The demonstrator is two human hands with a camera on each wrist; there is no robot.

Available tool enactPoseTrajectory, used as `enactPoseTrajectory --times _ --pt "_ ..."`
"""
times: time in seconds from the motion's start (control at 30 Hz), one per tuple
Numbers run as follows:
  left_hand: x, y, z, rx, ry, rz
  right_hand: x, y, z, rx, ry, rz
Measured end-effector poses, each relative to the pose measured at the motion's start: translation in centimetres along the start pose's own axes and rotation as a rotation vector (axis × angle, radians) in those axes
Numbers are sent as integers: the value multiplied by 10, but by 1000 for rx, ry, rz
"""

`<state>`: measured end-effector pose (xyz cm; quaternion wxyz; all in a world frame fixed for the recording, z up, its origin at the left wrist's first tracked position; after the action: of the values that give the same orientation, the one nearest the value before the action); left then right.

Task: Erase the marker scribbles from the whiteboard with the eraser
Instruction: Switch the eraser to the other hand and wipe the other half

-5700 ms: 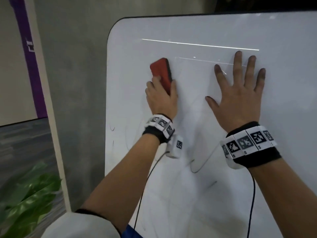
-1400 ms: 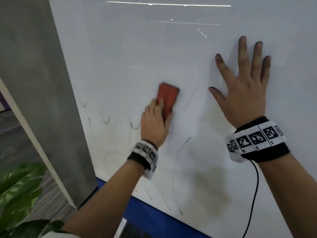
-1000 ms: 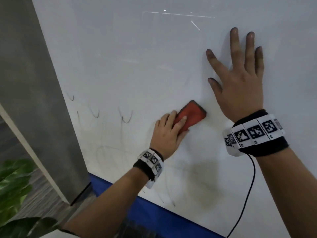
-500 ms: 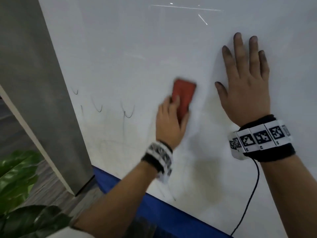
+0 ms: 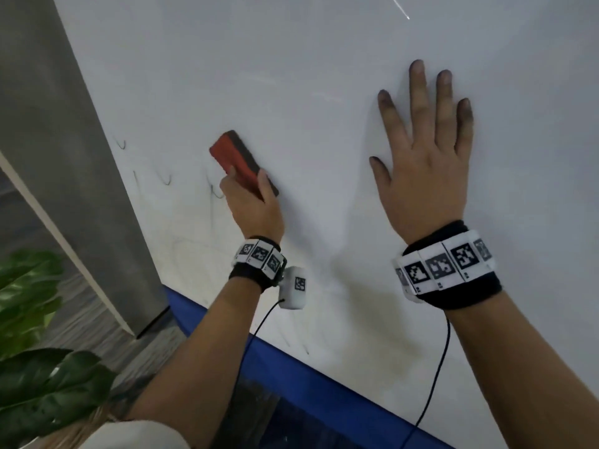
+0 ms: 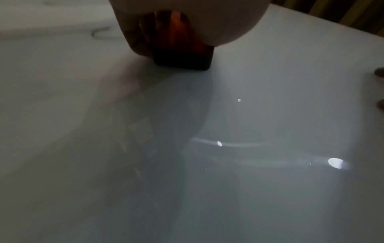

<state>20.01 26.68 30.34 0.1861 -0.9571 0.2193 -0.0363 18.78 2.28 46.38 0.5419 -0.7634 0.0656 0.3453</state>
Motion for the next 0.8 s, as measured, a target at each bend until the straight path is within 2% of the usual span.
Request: enactPoseTrajectory --times 0.1,0.2,0.27,0.37,0.43,0.53,0.6,0.7,0.73,0.8 --pt "24 87 28 -107 29 86 10 28 -8 -3 7 60" --pt "41 198 65 -370 141 290 19 56 -21 -5 0 85" --pt "41 231 77 -467 152 373 23 67 -26 -23 4 84" --pt "30 189 60 -399 94 290 24 74 -28 -46 -8 97" --pt "16 131 17 -236 94 177 23 75 -27 -41 -26 107" --pt "8 72 -56 3 94 119 22 78 -25 -37 -51 118" --pt "13 66 -66 1 113 83 25 83 -25 -36 -59 125" --pt "26 110 -5 -202 172 7 32 91 -26 -41 -45 135" --pt "32 138 29 -319 178 -2 35 94 -27 -41 -36 135" --pt "42 213 107 -671 163 40 42 100 -27 -36 -17 133"
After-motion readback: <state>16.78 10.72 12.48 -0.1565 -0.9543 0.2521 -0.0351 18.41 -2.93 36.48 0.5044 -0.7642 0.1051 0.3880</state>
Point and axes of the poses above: each hand's wrist, its own y-axis away from the middle knuckle, its own x-axis out of the palm, z = x × y, the point moved 7 cm from there along -y, towards the middle knuckle, and after that the axes turned 9 degrees about -y, right-handed, at the moved point
